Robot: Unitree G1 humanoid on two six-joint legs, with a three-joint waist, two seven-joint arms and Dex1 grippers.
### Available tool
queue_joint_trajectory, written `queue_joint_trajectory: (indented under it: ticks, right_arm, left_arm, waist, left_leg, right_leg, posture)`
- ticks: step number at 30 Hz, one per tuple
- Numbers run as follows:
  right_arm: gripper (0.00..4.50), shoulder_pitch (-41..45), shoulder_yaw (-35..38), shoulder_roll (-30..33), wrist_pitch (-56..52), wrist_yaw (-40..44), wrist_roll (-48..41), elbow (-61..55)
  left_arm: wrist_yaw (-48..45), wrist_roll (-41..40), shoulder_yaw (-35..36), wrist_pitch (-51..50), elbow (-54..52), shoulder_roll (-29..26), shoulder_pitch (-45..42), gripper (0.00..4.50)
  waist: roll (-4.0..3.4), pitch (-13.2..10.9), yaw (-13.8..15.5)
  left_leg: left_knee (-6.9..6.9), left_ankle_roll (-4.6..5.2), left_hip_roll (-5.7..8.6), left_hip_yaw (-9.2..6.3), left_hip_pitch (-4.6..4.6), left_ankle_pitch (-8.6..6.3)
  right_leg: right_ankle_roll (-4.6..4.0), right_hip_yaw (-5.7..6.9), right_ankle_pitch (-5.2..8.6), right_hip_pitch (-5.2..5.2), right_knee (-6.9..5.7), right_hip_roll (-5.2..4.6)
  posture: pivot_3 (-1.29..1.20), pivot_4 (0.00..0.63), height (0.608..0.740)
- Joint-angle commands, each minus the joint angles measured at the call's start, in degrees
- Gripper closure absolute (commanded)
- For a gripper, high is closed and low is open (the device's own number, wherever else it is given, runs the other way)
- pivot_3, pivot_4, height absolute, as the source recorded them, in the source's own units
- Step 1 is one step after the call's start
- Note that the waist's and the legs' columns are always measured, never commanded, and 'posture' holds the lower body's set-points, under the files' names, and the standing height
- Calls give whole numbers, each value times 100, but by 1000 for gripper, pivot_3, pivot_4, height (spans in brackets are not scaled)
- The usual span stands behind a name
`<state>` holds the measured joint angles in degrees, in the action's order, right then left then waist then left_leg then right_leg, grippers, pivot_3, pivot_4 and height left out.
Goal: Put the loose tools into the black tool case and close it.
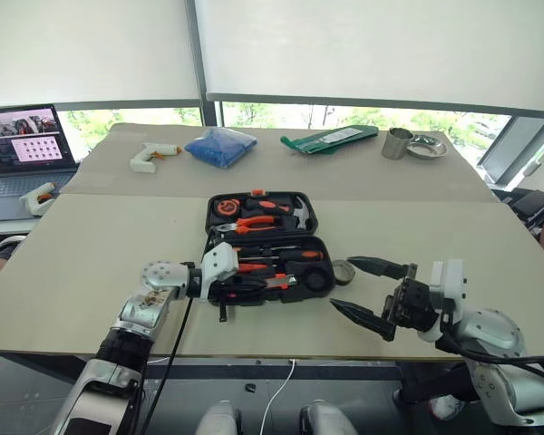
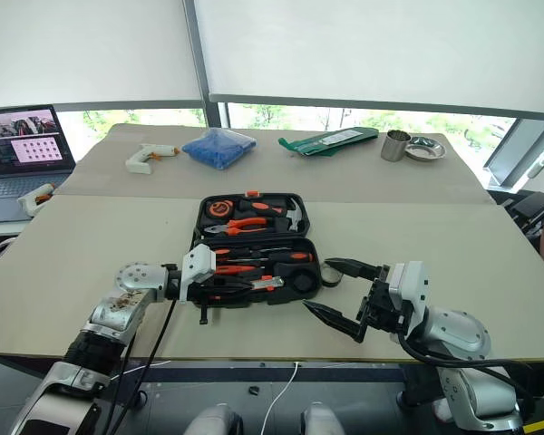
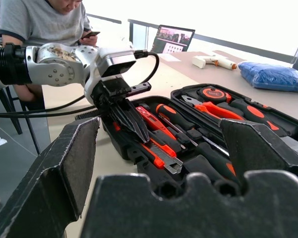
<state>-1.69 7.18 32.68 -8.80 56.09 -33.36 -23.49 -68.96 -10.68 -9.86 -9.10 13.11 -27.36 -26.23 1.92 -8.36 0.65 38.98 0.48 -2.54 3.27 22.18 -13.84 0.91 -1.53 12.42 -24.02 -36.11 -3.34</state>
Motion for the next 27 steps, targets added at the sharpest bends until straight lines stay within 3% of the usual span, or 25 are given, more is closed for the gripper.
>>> queue_joint_trajectory:
  ticks: [1, 7, 16, 21, 27]
  right_arm:
    - [0, -27, 58, 20, 4, -49, -123, -288]
    - [0, -25, 47, 17, -51, -74, -163, -321]
    - [0, 37, 39, 40, -81, -144, -210, -296]
    - [0, 22, 33, 82, -172, -171, -245, -398]
    - [0, -47, 45, 124, -290, -201, -302, -535]
  left_arm:
    - [233, -27, -36, -635, -65, -39, 214, 4354]
    - [-17, -712, 506, 428, -463, 268, 167, 4354]
    - [128, -50, 93, 765, -78, 32, 91, 4354]
    - [248, 280, -233, 476, 19, -6, 115, 4354]
    - [700, 118, -196, -674, -144, 263, 97, 4354]
  waist:
    - [-6, 4, -4]
    - [-1, 1, 4]
    - [2, -1, -16]
    - [2, -1, -12]
    - [0, 1, 16]
  left_leg:
    - [-1, 0, 1, 2, 0, 0]
    - [-7, 2, 1, 11, 19, -1]
    - [-12, 3, 2, 12, 23, -2]
    - [-11, 4, 2, 13, 22, -3]
    - [-6, 4, 6, 12, 14, -3]
  right_leg:
    - [1, -4, 0, -1, 0, 1]
    - [36, -18, -19, -25, 5, 2]
    - [37, -19, -19, -26, 12, 5]
    - [37, -19, -18, -24, 15, 3]
    - [34, -22, -15, -12, 15, 0]
  posture:
    - [0, 150, 740]
    - [0, 150, 740]
    - [0, 150, 740]
    - [0, 150, 740]
    - [0, 150, 740]
